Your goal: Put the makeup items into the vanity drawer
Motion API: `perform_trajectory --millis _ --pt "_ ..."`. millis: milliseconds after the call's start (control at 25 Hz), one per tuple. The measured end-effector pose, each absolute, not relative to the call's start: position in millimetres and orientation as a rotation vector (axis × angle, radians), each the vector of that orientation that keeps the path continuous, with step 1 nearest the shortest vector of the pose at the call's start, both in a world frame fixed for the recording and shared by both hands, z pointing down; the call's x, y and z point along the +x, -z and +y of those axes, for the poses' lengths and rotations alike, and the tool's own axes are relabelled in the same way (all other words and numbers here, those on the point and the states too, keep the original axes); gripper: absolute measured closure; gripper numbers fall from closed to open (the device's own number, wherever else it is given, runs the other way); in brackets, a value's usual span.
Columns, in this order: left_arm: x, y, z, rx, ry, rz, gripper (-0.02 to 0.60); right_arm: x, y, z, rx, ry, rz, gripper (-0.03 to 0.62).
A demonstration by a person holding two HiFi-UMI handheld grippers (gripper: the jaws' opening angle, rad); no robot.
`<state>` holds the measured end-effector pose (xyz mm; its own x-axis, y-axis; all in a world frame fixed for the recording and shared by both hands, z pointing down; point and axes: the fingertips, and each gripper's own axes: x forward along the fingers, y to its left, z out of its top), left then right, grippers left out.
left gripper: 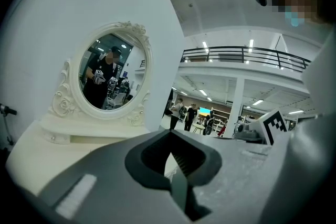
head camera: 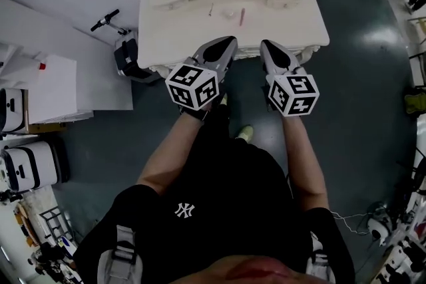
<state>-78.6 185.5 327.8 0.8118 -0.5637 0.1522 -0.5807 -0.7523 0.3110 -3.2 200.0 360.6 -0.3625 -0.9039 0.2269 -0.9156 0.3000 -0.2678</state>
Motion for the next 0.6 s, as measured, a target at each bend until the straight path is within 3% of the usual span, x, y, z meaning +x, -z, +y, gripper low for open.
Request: perform_trajectory --millis 600 --pt "-73 -382 49 2.632 -0.124 -0.759 0.581 -6 -423 72 1.775 -0.671 -2.344 0.559"
